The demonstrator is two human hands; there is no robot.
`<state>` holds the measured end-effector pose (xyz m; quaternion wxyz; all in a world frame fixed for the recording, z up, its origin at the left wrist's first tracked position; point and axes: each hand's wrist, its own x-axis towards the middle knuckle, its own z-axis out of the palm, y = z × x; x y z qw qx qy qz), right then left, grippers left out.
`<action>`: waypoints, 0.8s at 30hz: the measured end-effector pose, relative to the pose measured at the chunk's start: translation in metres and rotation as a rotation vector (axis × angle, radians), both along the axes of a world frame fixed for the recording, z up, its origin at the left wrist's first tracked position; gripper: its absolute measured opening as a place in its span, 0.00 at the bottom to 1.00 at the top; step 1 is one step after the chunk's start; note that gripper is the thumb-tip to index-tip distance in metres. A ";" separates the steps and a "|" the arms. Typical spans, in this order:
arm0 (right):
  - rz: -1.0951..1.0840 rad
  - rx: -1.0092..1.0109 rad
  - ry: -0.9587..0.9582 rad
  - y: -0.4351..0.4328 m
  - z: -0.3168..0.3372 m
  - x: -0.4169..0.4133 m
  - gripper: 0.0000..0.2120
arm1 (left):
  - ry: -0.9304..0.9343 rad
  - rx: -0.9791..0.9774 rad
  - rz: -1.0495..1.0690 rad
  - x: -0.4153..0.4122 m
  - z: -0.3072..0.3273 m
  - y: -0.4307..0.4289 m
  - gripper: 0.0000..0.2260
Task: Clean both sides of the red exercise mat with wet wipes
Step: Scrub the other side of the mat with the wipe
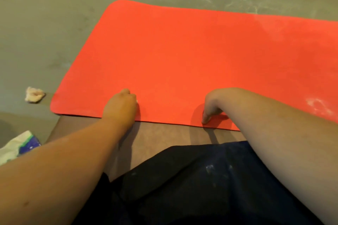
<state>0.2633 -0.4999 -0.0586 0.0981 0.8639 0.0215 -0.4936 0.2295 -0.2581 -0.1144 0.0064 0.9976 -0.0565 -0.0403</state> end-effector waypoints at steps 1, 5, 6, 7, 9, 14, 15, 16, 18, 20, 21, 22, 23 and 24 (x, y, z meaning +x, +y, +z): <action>0.007 -0.010 -0.004 -0.001 0.001 0.000 0.26 | 0.007 0.026 -0.017 -0.004 -0.003 -0.016 0.09; 0.037 -0.018 -0.037 0.000 0.005 -0.003 0.26 | 0.021 -0.059 -0.323 -0.028 -0.003 -0.072 0.10; 0.047 -0.019 -0.047 0.000 0.006 -0.003 0.26 | 0.031 -0.094 -0.395 -0.030 -0.001 -0.072 0.10; 0.051 -0.018 -0.053 0.000 0.005 -0.003 0.26 | 0.053 -0.103 -0.438 -0.030 -0.001 -0.063 0.10; 0.039 -0.014 -0.058 -0.001 0.003 -0.001 0.27 | 0.082 -0.045 -0.447 -0.023 -0.001 -0.032 0.10; 0.001 0.005 -0.038 -0.002 0.002 0.002 0.26 | 0.038 -0.010 -0.046 -0.012 0.005 0.012 0.07; 0.003 0.003 -0.037 -0.002 0.002 0.002 0.26 | 0.038 -0.051 0.038 -0.013 0.006 0.007 0.08; 0.006 0.001 -0.034 -0.002 0.003 0.001 0.25 | 0.038 -0.110 0.123 -0.014 0.006 -0.001 0.09; 0.008 -0.022 -0.021 -0.003 0.007 0.001 0.24 | 0.041 -0.270 0.190 -0.016 0.009 -0.020 0.10; 0.022 -0.012 -0.081 -0.005 0.012 0.002 0.21 | 0.086 -0.495 0.140 -0.018 0.016 -0.042 0.10; 0.027 0.015 -0.166 -0.007 0.016 0.003 0.20 | 0.112 -0.644 0.140 -0.019 0.021 -0.054 0.08; 0.020 0.079 -0.261 -0.008 0.019 0.004 0.18 | 0.142 -0.814 0.181 -0.020 0.029 -0.065 0.06; -0.059 0.200 -0.332 -0.011 0.020 0.006 0.17 | 0.161 -0.978 0.236 -0.021 0.038 -0.075 0.05; -0.239 0.390 -0.363 -0.014 0.022 0.006 0.14 | 0.170 -1.096 0.284 -0.021 0.048 -0.083 0.07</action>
